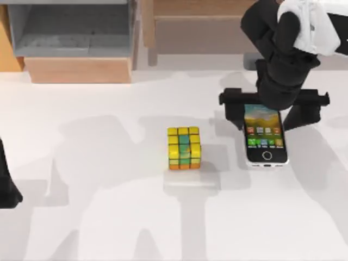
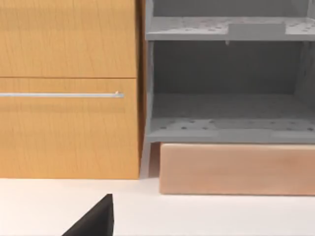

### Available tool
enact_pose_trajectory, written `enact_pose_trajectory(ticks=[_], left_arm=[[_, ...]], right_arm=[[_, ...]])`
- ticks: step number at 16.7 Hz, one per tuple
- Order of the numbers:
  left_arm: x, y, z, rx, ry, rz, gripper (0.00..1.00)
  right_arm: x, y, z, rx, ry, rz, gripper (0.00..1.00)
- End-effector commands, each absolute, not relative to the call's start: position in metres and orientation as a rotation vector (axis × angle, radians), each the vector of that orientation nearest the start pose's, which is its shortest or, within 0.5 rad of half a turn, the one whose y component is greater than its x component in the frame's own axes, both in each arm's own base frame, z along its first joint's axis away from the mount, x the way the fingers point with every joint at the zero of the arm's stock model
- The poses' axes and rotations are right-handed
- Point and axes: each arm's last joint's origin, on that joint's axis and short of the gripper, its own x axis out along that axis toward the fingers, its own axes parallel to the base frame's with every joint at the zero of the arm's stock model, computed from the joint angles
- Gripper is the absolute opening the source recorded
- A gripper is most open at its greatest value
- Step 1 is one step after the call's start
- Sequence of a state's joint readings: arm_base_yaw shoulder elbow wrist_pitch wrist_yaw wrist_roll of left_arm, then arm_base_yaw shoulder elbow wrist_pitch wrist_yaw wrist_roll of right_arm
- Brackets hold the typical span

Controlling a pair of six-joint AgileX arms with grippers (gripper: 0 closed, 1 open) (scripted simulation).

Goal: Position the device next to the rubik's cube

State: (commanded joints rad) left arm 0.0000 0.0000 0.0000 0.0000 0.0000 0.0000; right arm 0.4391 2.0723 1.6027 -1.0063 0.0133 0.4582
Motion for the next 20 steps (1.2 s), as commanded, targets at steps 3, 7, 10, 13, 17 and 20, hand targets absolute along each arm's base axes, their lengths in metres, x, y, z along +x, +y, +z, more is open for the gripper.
enact_pose_trajectory(ticks=[3,7,10,13,17,20], left_arm=[[0.106,-0.001,0.16,0.0,0.0,0.0,1.0],[0.106,-0.001,0.16,0.0,0.0,0.0,1.0],[0.106,-0.001,0.16,0.0,0.0,0.0,1.0],[0.106,-0.001,0.16,0.0,0.0,0.0,1.0],[0.106,-0.001,0.16,0.0,0.0,0.0,1.0],[0.106,-0.001,0.16,0.0,0.0,0.0,1.0]], right_arm=[[0.367,0.177,0.164,0.029,1.488,0.013,0.0],[0.365,0.176,0.143,0.013,1.529,-0.002,0.0],[0.364,0.176,0.137,0.007,1.544,-0.008,0.0],[0.364,0.176,0.137,0.007,1.544,-0.008,0.08],[0.364,0.176,0.137,0.007,1.544,-0.008,0.38],[0.364,0.176,0.137,0.007,1.544,-0.008,0.6]])
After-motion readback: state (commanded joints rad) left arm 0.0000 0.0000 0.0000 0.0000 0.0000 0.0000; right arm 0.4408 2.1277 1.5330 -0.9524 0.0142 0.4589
